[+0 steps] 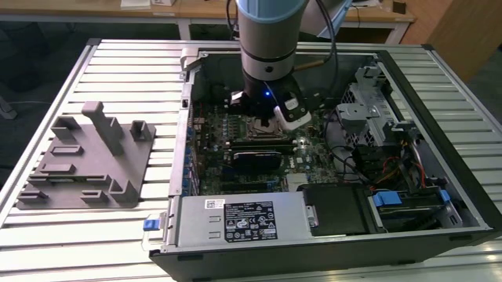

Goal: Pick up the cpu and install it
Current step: 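Install the second cpu locking lever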

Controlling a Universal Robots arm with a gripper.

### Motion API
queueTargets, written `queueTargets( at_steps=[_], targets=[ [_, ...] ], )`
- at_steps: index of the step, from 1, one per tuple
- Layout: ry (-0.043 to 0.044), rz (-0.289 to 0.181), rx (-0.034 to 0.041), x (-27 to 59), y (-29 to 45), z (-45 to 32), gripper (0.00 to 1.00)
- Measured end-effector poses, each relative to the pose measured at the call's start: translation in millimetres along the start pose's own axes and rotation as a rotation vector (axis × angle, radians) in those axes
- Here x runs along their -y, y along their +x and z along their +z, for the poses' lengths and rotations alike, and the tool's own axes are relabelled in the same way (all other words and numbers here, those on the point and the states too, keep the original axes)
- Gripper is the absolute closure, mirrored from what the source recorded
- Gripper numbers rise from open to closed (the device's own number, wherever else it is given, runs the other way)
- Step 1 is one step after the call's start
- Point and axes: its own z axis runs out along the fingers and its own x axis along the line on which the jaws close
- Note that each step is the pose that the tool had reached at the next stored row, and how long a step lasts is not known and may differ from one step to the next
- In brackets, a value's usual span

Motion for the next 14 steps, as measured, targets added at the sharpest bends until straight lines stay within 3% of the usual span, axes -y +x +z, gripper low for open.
queueTargets(
  at_steps=[4,14],
  targets=[
    [0.0002,0.000,0.0000,3.4,2.4,3.6,0.89],
    [0.0003,0.000,-0.0001,8.7,16.2,9.6,0.89]
  ],
)
